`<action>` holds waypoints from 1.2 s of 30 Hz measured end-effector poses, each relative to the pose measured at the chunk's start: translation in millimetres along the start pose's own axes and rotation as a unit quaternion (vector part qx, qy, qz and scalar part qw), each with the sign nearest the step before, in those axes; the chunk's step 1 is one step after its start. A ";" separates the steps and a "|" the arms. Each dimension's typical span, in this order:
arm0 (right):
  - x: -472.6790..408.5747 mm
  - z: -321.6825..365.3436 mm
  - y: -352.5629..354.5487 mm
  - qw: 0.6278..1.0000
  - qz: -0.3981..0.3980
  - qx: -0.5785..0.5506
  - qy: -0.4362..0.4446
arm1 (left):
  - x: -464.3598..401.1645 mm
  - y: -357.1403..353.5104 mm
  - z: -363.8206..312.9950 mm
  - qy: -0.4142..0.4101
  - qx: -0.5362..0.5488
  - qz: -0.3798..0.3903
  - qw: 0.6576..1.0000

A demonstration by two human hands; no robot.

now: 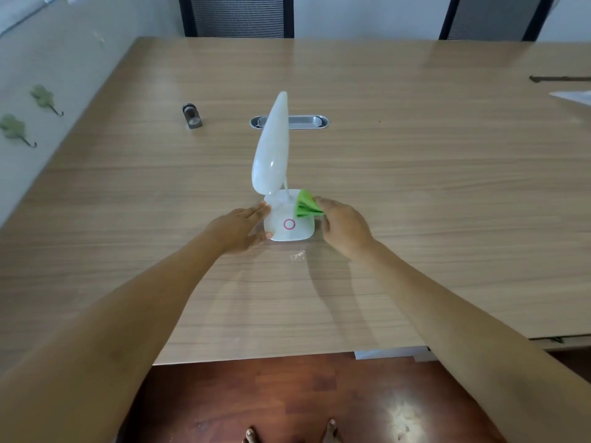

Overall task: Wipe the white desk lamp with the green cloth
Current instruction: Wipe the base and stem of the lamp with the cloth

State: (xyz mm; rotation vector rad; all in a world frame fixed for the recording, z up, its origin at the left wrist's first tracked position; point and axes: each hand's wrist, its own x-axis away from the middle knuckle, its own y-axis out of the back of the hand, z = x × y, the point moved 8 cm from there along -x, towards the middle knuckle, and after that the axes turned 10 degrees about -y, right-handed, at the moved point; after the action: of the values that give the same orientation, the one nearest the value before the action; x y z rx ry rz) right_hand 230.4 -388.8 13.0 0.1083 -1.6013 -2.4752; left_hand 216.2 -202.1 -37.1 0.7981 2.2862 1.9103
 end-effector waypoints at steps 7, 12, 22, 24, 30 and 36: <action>4.2 -0.4 -38.2 0.998 0.056 0.025 0.018 | -0.9 -0.8 1.1 0.005 -0.010 0.014 1.000; 5.5 -18.6 -48.0 0.989 0.118 0.087 0.030 | -2.0 -1.4 2.7 0.006 -0.012 0.019 1.000; 11.9 -29.7 -24.0 0.999 0.005 0.038 0.021 | -1.3 0.8 1.3 0.007 -0.012 0.010 1.000; -3.2 -28.5 -25.4 0.999 0.019 0.025 -0.007 | -1.2 0.9 0.8 0.011 -0.007 0.011 1.000; -0.5 -24.1 -37.0 0.990 0.111 0.073 0.048 | -0.2 1.9 0.0 0.017 -0.011 0.018 1.000; 22.4 -46.7 -20.9 0.991 0.057 0.063 0.099 | -0.9 1.7 0.9 0.013 -0.006 0.020 1.000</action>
State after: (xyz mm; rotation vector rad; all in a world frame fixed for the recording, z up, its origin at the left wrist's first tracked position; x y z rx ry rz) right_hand 213.6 -426.8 -24.4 0.2644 -1.6285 -2.2013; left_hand 217.9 -201.6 -36.0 0.8283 2.2874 1.9613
